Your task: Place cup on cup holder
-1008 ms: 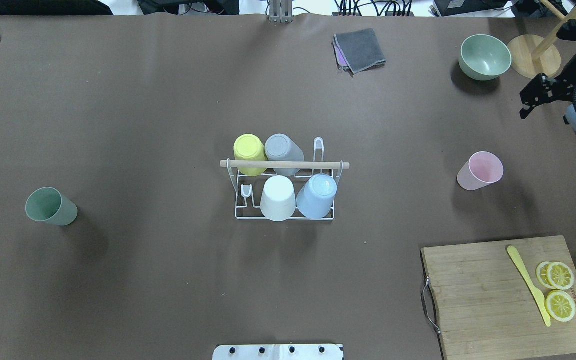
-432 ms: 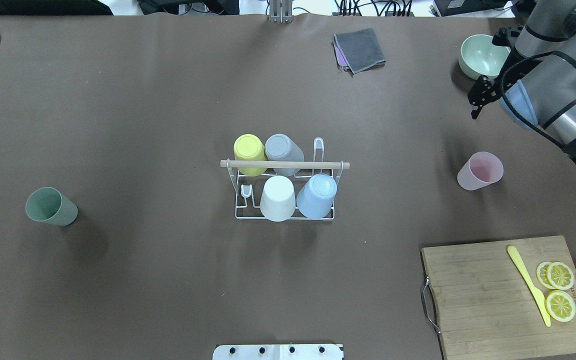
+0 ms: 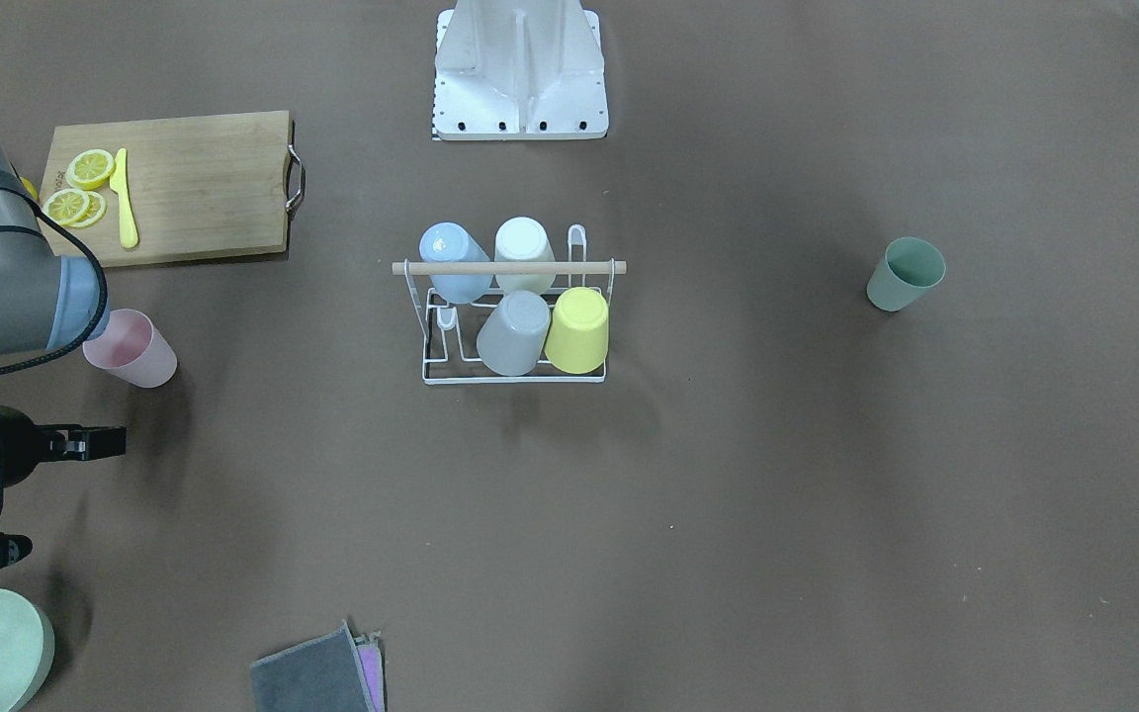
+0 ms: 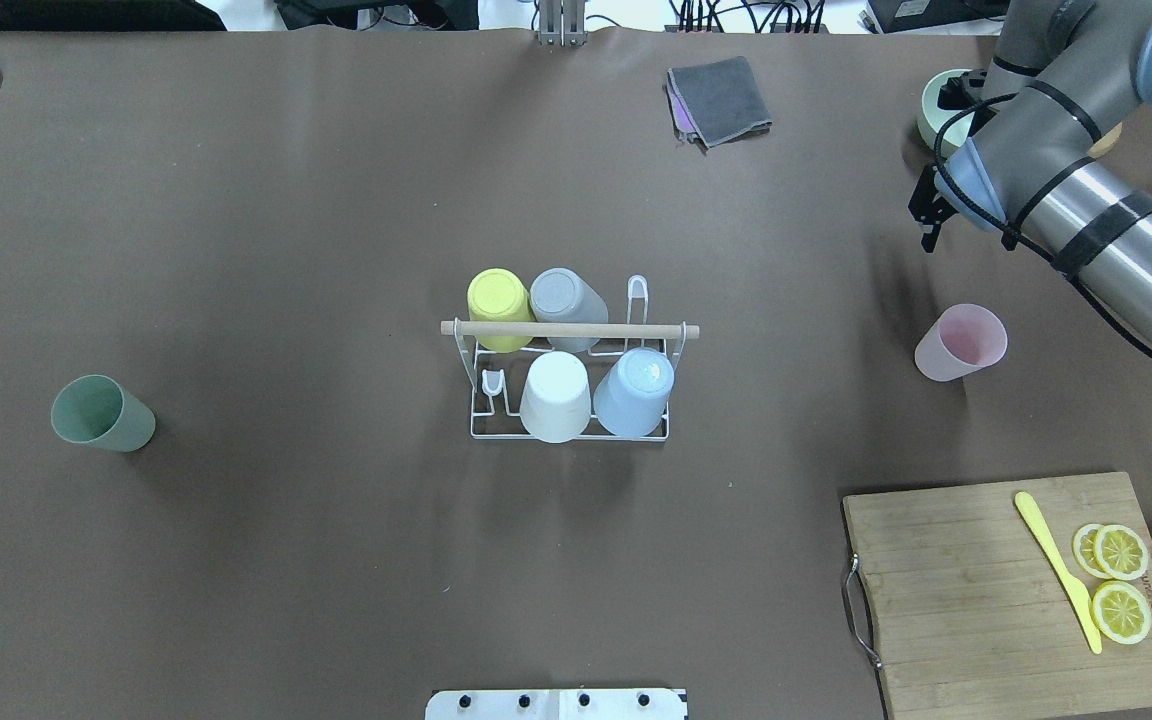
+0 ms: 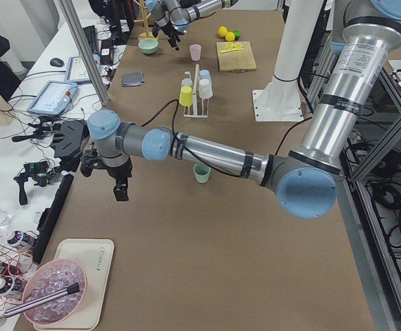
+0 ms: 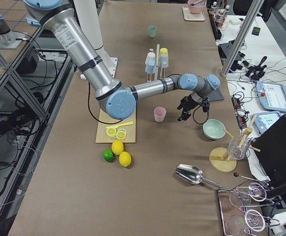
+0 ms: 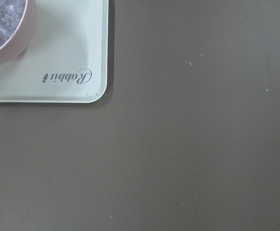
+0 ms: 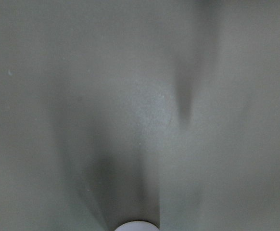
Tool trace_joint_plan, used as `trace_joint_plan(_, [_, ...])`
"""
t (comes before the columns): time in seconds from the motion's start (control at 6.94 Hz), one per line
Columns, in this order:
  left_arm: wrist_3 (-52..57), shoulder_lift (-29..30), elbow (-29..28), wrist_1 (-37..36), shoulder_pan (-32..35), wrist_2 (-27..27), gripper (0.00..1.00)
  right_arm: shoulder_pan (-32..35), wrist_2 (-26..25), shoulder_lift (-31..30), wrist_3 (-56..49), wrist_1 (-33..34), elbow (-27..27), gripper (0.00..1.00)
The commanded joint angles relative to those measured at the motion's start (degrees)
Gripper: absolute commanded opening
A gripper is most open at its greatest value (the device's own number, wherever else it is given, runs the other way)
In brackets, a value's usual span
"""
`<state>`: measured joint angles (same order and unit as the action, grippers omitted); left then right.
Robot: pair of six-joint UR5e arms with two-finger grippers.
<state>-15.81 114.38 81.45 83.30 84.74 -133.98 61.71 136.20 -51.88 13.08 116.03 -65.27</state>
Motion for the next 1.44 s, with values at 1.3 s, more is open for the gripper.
trace_joint_plan(1.3, [1.9,13.1,-10.4,-26.4,-17.1,2.3,0.97,-2.8,9.8,4.2,-14.4,13.5,13.9,0.98])
